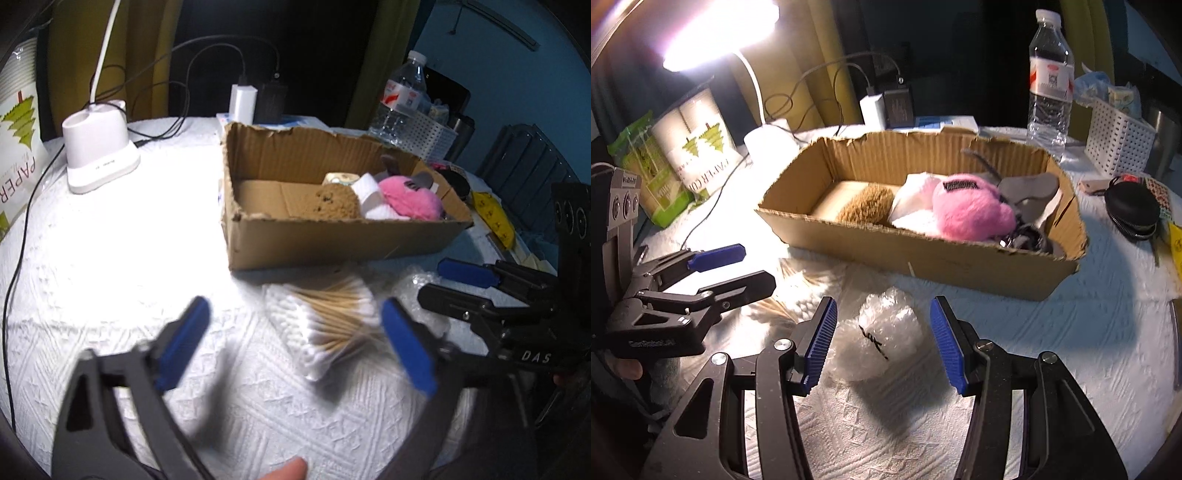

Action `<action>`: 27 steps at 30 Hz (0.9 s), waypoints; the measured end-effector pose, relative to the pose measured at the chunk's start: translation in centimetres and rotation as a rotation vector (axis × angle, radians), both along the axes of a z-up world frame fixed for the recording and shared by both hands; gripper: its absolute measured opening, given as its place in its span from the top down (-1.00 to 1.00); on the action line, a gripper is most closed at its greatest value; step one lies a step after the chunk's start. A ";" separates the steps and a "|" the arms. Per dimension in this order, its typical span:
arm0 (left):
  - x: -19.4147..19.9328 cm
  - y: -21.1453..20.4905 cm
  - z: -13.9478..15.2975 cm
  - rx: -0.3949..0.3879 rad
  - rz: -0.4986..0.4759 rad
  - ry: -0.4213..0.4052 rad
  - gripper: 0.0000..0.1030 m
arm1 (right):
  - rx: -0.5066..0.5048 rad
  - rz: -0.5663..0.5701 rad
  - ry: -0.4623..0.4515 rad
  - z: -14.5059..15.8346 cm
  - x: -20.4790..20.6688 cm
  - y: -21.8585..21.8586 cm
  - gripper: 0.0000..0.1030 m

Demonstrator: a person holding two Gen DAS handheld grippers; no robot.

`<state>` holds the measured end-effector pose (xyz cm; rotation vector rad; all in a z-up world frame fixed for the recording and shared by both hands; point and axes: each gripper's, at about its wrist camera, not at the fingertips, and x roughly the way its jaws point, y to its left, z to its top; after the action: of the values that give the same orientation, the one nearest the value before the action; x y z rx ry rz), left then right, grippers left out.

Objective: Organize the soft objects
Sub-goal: 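Grasp the cotton swab pack with the left tool while the right tool grasps the bubble-wrap bag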

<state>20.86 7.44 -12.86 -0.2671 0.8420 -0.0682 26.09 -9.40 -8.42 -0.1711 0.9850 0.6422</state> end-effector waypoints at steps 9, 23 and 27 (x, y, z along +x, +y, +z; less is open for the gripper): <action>0.7 -0.8 -1.1 0.017 0.000 0.044 -0.93 | 0.035 -0.003 0.059 -1.5 0.3 -0.3 -0.40; 2.6 -3.6 -1.8 0.067 -0.020 0.091 -0.93 | 0.130 0.059 0.109 -1.0 0.0 -2.7 0.11; 2.9 -4.7 -2.1 0.088 -0.042 0.100 -0.85 | 0.138 0.055 0.084 -0.3 -0.4 -3.8 0.16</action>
<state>23.78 2.78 -14.97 -0.1708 0.9481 -0.0574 25.64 -13.24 -8.73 -0.0501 1.0159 0.7703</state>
